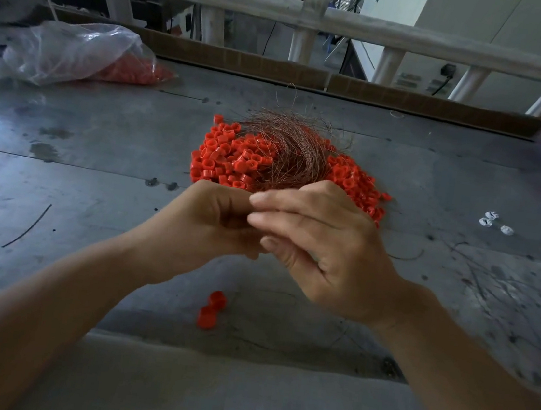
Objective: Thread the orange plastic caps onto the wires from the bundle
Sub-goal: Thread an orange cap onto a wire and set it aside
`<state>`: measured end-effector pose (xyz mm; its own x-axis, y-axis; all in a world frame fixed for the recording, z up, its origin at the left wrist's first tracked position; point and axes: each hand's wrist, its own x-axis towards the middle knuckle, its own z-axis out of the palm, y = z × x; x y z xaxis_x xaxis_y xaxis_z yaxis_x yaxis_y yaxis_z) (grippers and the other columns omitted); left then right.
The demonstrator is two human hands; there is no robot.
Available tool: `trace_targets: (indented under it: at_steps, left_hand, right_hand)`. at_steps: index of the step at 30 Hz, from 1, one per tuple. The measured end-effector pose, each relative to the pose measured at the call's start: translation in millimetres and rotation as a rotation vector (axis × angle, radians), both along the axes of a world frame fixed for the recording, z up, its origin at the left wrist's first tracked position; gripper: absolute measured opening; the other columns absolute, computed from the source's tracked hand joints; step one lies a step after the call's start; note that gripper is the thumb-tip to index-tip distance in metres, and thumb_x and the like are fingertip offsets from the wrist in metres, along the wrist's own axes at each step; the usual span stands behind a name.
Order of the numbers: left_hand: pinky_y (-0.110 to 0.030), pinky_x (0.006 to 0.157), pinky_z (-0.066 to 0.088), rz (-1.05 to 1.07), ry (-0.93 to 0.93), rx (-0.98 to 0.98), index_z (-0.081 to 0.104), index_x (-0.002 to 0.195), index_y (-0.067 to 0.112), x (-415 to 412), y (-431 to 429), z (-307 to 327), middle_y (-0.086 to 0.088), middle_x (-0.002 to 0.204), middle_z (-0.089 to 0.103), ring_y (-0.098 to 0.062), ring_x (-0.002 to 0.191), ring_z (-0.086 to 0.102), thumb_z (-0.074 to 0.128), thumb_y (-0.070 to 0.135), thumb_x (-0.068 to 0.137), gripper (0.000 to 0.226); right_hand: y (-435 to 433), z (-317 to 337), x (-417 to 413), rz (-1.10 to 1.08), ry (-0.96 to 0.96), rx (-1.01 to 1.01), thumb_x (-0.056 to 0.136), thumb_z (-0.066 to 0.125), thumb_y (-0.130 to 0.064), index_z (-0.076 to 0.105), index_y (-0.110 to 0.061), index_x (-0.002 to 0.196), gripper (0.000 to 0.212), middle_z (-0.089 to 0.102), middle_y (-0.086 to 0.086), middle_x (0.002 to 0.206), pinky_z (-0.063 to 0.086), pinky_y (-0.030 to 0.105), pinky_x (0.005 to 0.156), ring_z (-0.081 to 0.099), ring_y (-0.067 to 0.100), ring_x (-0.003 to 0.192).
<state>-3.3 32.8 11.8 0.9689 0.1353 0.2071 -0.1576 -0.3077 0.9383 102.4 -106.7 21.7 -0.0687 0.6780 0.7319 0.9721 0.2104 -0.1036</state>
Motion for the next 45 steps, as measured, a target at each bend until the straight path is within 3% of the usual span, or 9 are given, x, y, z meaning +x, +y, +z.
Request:
trace_targets:
  at_steps: [4, 6, 9, 13, 16, 23, 30, 35, 45]
  left_hand:
    - [-0.017, 0.068, 0.052, -0.052, 0.0, -0.116, 0.074, 0.087, 0.027, -2.9, -2.4, 6.9, 0.004, 0.08, 0.073, -0.011, 0.075, 0.068, 0.075, 0.019, 0.064, 0.024]
    - [-0.016, 0.068, 0.051, -0.076, -0.017, -0.142, 0.075, 0.084, 0.028, -5.1, -3.4, 9.4, 0.006, 0.078, 0.072, -0.008, 0.074, 0.067, 0.076, 0.02, 0.064, 0.022]
    - [-0.015, 0.065, 0.05, -0.065, -0.022, -0.176, 0.074, 0.087, 0.02, -5.6, -3.4, 9.7, 0.003, 0.073, 0.071, -0.006, 0.067, 0.065, 0.069, 0.014, 0.068, 0.021]
    - [-0.019, 0.065, 0.052, -0.034, -0.044, -0.267, 0.075, 0.086, 0.019, -5.3, 0.2, 10.0, -0.003, 0.079, 0.072, -0.013, 0.073, 0.067, 0.081, 0.026, 0.061, 0.027]
    - [-0.019, 0.063, 0.052, 0.015, -0.049, -0.264, 0.075, 0.084, 0.02, -3.8, -0.3, 9.9, -0.002, 0.078, 0.072, -0.012, 0.071, 0.066, 0.077, 0.017, 0.059, 0.025]
    - [-0.015, 0.062, 0.052, 0.166, -0.049, -0.209, 0.075, 0.075, 0.026, -0.8, -1.5, 7.3, 0.001, 0.073, 0.071, -0.007, 0.065, 0.065, 0.071, 0.017, 0.053, 0.024]
    - [-0.014, 0.062, 0.052, 0.153, -0.032, -0.204, 0.075, 0.076, 0.035, -1.1, -4.6, 7.0, 0.007, 0.077, 0.073, -0.004, 0.068, 0.067, 0.069, 0.016, 0.05, 0.033]
    - [-0.019, 0.057, 0.053, 0.15, -0.045, -0.203, 0.071, 0.07, 0.027, -0.4, -3.6, 7.3, 0.001, 0.071, 0.069, -0.011, 0.06, 0.064, 0.073, 0.014, 0.05, 0.025]
    - [-0.016, 0.065, 0.053, 0.129, -0.14, -0.259, 0.066, 0.082, 0.009, -1.7, -7.9, 9.6, 0.0, 0.076, 0.072, -0.009, 0.07, 0.068, 0.069, 0.007, 0.057, 0.026]
  right_hand:
    - [-3.8, 3.0, -2.1, -0.029, 0.268, -0.172, 0.084, 0.053, -0.037, 0.055, -0.002, 0.118, 0.049, 0.059, 0.006, 0.119, 0.044, 0.034, 0.095, 0.054, 0.014, 0.109]
    - [-4.6, 5.9, -3.9, -0.036, 0.356, -0.232, 0.083, 0.044, -0.049, 0.053, -0.003, 0.12, 0.06, 0.059, -0.004, 0.106, 0.045, 0.015, 0.083, 0.054, -0.004, 0.095]
    - [-4.8, 7.8, -2.5, -0.068, 0.359, -0.18, 0.085, 0.044, -0.042, 0.059, -0.001, 0.112, 0.051, 0.052, -0.009, 0.087, 0.035, 0.0, 0.065, 0.046, -0.019, 0.072]
    - [-6.7, 4.1, 6.7, -0.129, 0.271, -0.126, 0.087, 0.059, -0.015, 0.066, -0.001, 0.098, 0.019, 0.06, -0.002, 0.081, 0.042, 0.01, 0.064, 0.053, -0.002, 0.069]
    - [-7.8, 5.9, 11.8, -0.207, 0.242, -0.092, 0.083, 0.06, -0.004, 0.068, -0.001, 0.087, 0.01, 0.061, 0.004, 0.075, 0.041, 0.012, 0.065, 0.053, 0.007, 0.07]
    - [-13.8, 16.0, 11.7, -0.241, 0.478, -0.021, 0.082, 0.06, -0.013, 0.064, -0.012, 0.082, 0.004, 0.056, -0.011, 0.074, 0.04, 0.01, 0.063, 0.052, 0.0, 0.066]
    - [-9.6, 10.9, 3.0, -0.23, 0.449, -0.074, 0.081, 0.06, -0.01, 0.064, -0.007, 0.079, 0.006, 0.058, -0.003, 0.073, 0.038, 0.007, 0.063, 0.052, 0.006, 0.066]
    - [-9.7, 10.3, 3.2, -0.218, 0.461, -0.099, 0.082, 0.059, -0.01, 0.063, -0.009, 0.078, 0.006, 0.053, -0.014, 0.072, 0.035, 0.005, 0.062, 0.048, -0.004, 0.067]
    - [-5.5, 6.3, -3.0, -0.234, 0.442, -0.125, 0.081, 0.058, -0.013, 0.064, -0.007, 0.077, 0.009, 0.056, -0.007, 0.072, 0.042, 0.014, 0.061, 0.051, 0.004, 0.065]
